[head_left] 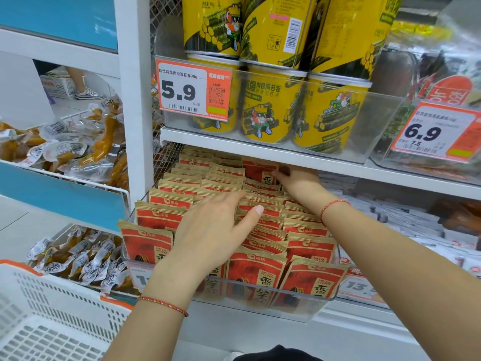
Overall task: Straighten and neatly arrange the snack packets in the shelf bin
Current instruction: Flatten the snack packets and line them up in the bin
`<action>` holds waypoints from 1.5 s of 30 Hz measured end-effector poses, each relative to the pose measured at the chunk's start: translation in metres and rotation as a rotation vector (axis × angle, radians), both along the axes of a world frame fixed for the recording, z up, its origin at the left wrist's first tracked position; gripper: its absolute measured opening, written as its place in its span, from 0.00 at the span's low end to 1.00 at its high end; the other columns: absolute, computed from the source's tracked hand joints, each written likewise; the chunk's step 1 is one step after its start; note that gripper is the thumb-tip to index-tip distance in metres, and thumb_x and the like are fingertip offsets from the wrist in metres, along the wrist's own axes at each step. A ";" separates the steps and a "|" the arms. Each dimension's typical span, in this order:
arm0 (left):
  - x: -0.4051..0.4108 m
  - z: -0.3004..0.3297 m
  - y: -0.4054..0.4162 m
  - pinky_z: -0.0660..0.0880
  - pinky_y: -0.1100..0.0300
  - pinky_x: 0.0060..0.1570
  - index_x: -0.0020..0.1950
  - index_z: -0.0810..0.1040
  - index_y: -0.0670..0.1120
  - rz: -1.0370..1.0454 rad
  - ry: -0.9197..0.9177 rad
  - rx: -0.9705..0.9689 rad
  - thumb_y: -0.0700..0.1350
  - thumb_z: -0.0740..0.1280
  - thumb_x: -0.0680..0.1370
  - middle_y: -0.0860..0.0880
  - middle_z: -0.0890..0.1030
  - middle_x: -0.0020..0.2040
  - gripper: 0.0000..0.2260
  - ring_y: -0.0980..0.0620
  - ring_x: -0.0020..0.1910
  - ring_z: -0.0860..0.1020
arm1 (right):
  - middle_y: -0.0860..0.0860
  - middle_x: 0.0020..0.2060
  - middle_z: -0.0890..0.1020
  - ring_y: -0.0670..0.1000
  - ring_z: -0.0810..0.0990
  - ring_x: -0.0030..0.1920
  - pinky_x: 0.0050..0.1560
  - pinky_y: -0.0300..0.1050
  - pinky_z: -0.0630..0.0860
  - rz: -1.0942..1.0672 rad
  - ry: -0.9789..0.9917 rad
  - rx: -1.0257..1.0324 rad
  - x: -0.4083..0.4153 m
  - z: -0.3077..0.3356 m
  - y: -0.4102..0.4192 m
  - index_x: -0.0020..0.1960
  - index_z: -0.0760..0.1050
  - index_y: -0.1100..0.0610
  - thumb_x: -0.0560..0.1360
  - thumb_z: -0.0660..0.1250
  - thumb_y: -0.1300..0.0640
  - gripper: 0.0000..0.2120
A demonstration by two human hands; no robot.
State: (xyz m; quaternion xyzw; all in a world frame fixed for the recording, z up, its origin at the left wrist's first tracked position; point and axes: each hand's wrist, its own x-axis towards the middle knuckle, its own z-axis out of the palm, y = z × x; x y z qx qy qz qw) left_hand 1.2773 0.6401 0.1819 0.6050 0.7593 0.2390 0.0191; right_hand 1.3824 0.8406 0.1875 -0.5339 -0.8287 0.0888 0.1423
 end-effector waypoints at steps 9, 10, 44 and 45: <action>-0.002 -0.002 -0.002 0.67 0.56 0.64 0.76 0.64 0.56 -0.013 -0.006 0.019 0.66 0.49 0.80 0.55 0.70 0.73 0.28 0.55 0.71 0.68 | 0.54 0.47 0.82 0.57 0.78 0.48 0.44 0.46 0.72 0.220 0.079 0.102 0.029 0.008 -0.026 0.54 0.76 0.55 0.79 0.63 0.53 0.08; -0.002 -0.002 -0.001 0.67 0.56 0.64 0.76 0.64 0.55 -0.012 -0.006 0.017 0.66 0.49 0.80 0.55 0.70 0.73 0.28 0.55 0.71 0.68 | 0.54 0.46 0.82 0.56 0.78 0.47 0.44 0.46 0.72 0.228 0.089 0.116 0.033 0.010 -0.029 0.53 0.77 0.55 0.79 0.63 0.53 0.08; -0.004 -0.002 0.000 0.68 0.57 0.62 0.76 0.64 0.55 -0.006 0.009 0.018 0.64 0.50 0.81 0.54 0.71 0.72 0.26 0.54 0.70 0.69 | 0.51 0.72 0.68 0.58 0.70 0.68 0.51 0.44 0.67 0.131 -0.073 -0.080 0.009 0.014 -0.029 0.75 0.56 0.47 0.73 0.57 0.30 0.36; -0.004 -0.002 0.000 0.68 0.57 0.62 0.76 0.64 0.54 -0.006 0.011 0.017 0.64 0.50 0.81 0.54 0.71 0.72 0.26 0.54 0.70 0.69 | 0.51 0.73 0.67 0.58 0.68 0.69 0.54 0.45 0.67 0.141 -0.067 -0.091 0.010 0.015 -0.030 0.76 0.56 0.46 0.72 0.57 0.29 0.38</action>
